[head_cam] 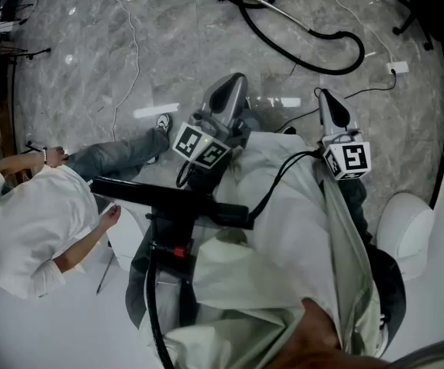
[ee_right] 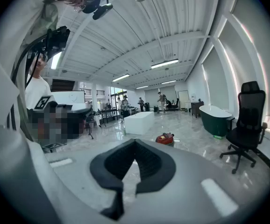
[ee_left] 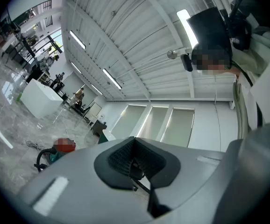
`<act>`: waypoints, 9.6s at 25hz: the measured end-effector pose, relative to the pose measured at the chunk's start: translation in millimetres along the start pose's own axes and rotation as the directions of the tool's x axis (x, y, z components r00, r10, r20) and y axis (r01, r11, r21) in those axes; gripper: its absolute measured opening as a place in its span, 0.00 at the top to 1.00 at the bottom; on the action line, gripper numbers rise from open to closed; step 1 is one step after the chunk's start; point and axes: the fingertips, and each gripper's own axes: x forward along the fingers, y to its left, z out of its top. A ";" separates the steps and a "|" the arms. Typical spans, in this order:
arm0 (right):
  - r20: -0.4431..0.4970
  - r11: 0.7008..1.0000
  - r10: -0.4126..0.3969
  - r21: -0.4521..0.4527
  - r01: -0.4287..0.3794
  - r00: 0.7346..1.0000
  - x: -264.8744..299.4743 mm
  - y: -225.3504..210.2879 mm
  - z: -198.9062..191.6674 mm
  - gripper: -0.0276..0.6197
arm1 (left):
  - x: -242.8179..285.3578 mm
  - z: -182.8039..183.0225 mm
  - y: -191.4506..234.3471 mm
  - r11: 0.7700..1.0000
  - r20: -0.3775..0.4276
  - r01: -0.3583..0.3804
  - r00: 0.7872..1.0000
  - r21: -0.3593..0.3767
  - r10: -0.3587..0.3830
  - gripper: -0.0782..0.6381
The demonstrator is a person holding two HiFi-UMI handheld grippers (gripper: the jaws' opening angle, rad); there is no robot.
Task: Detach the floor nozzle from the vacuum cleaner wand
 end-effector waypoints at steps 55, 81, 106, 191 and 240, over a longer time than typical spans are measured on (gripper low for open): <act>-0.261 0.971 -0.093 -0.238 0.030 0.961 249.4 -63.1 -27.9 0.96 | 47.2 32.9 247.8 0.957 -0.060 -0.272 0.962 -0.101 0.267 0.90; -0.513 0.870 -0.026 -0.434 -0.233 0.858 457.6 -133.5 -139.1 0.96 | 136.5 -7.9 405.1 0.903 -0.195 -0.426 0.892 -0.057 0.408 0.89; -0.754 0.699 -0.167 -0.545 -0.462 0.636 773.6 -274.1 -664.9 0.58 | 133.1 -373.2 732.5 0.884 -0.506 -0.458 0.788 -0.098 0.352 0.54; -0.316 0.855 0.239 -0.380 -0.353 0.918 332.0 121.6 104.3 0.86 | 176.9 230.1 85.6 0.808 0.114 0.581 0.800 0.098 -0.590 0.73; -0.320 0.740 0.463 -0.373 -0.559 0.826 299.4 138.3 83.8 0.86 | 147.7 209.7 56.5 0.747 0.112 0.647 0.740 0.151 -0.663 0.73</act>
